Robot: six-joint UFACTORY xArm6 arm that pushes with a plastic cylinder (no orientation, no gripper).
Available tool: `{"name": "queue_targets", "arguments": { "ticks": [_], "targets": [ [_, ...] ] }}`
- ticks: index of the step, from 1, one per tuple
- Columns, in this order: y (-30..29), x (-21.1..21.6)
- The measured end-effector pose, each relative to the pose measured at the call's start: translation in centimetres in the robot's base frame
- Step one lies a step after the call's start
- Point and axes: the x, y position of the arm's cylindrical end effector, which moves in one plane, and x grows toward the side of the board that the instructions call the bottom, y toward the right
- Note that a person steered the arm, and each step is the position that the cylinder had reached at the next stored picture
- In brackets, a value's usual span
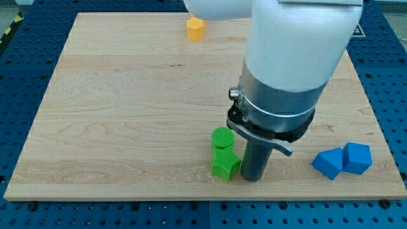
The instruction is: Push the green star towards the bottom left
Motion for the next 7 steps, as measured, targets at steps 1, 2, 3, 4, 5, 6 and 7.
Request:
{"name": "queue_targets", "arguments": {
  "ticks": [1, 2, 3, 4, 5, 6, 7],
  "targets": [
    [-2.2, -0.1],
    [-5.0, -0.1],
    [-6.1, -0.3],
    [-6.1, -1.9],
    [-7.2, -2.3],
    [-7.2, -2.5],
    [-7.4, -4.5]
  ]
}}
